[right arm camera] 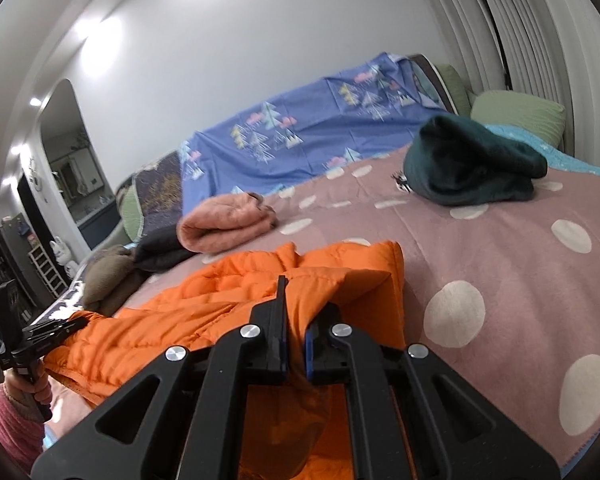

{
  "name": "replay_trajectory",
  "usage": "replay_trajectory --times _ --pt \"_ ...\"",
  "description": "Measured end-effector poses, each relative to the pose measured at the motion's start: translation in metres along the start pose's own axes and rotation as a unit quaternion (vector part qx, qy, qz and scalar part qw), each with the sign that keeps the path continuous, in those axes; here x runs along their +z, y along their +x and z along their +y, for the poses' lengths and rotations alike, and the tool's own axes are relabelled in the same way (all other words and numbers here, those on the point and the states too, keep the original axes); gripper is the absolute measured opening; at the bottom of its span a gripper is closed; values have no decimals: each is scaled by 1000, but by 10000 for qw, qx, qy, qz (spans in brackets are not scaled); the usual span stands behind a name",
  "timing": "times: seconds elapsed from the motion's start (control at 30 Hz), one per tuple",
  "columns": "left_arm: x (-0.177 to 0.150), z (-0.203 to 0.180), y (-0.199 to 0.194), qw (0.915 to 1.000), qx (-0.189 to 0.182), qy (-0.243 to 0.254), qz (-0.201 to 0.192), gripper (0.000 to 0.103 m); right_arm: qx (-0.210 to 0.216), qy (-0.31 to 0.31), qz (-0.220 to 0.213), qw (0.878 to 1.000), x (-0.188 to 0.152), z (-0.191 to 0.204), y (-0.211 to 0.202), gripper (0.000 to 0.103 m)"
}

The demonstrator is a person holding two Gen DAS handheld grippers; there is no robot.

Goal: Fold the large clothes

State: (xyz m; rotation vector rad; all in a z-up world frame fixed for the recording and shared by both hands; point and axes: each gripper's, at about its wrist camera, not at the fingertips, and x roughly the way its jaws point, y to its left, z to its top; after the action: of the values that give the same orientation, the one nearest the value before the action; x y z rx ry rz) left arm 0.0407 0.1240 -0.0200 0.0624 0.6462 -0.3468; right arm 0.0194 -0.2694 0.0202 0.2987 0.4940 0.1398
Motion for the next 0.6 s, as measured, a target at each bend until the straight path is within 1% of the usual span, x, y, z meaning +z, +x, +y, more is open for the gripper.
replay_trajectory --times 0.1,0.23,0.33,0.43,0.47,0.5,0.53,0.57,0.6 --pt "-4 7 23 9999 -46 -83 140 18 -273 -57 156 9995 -5 -5 22 6" --pt "-8 15 51 9991 -155 -254 304 19 -391 -78 310 9987 -13 -7 40 7" --pt "-10 18 56 9987 -205 -349 324 19 -487 -169 356 9980 -15 -4 45 7" --pt "-9 16 50 9989 -171 -314 291 20 -516 -178 343 9979 -14 -1 40 10" --pt "-8 16 45 9991 -142 -316 258 24 -517 -152 325 9980 -12 0 35 14" --pt "-8 17 39 9991 -117 -333 214 30 -513 -107 296 9982 -11 0 30 22" --pt "-7 17 35 9992 -107 -351 176 32 -488 -38 232 9985 -9 1 24 27" --pt "-7 18 26 9991 -101 -390 97 39 -447 16 173 9989 -7 1 20 32" --pt "-8 17 19 9991 -71 -417 27 49 -395 68 130 9991 -6 2 14 35"
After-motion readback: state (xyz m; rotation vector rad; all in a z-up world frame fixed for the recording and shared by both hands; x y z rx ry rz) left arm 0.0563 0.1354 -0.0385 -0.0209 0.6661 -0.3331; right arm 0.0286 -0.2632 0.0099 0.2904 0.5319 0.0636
